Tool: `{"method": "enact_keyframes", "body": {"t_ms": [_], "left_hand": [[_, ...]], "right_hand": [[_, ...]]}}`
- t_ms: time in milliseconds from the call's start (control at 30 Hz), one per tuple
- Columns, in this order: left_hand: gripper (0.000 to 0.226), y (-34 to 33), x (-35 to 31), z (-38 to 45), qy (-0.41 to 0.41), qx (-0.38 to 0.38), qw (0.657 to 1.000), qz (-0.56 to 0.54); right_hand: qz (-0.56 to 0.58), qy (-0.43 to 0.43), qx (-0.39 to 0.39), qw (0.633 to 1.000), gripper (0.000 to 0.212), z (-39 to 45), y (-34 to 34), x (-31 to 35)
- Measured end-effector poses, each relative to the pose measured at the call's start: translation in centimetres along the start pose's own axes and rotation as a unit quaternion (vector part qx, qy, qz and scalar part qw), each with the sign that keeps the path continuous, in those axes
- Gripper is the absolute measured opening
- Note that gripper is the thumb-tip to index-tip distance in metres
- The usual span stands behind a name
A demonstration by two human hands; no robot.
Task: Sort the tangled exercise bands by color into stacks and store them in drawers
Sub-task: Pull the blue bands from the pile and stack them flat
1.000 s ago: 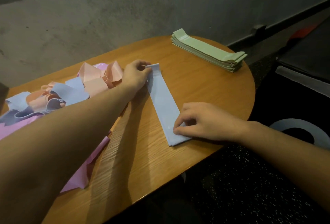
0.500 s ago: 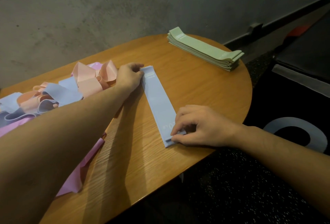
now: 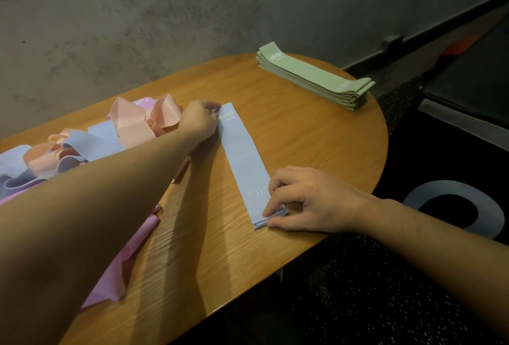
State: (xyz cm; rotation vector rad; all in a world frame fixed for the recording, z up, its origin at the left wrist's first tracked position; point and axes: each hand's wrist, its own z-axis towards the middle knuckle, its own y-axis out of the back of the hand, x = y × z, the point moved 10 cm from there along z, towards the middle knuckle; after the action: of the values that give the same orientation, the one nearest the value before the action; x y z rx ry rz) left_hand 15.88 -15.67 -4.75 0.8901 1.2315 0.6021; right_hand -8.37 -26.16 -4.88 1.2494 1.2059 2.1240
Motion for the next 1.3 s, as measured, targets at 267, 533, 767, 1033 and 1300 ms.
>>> {"method": "enact_keyframes", "body": {"t_ms": [267,533,767,1033,1300], "left_hand": [[0.035,1.4,-1.9,-0.5,-0.073,0.021,0.993,0.094],[0.022,6.0,-2.8,-6.5,-0.171,-0.01,0.982,0.076],[0.023,9.9,1.1,-14.0,-0.201,-0.026,0.977,0.068],[0.017,14.3,8.4,-20.5,-0.169,-0.082,0.981,0.056],[0.018,17.3,15.1,-24.1,-0.129,-0.118,0.982,0.077]], "right_hand": [[0.081,-0.051,-0.037,0.995,0.026,-0.1,1.0,-0.4],[0.156,-0.101,-0.108,0.977,0.01,1.5,2.6,0.6],[0.189,-0.106,-0.113,0.97,0.011,4.6,1.5,4.3],[0.205,-0.104,-0.104,0.968,0.023,8.9,-1.4,8.4],[0.205,-0.095,-0.072,0.972,0.022,13.1,-5.0,11.7]]}}
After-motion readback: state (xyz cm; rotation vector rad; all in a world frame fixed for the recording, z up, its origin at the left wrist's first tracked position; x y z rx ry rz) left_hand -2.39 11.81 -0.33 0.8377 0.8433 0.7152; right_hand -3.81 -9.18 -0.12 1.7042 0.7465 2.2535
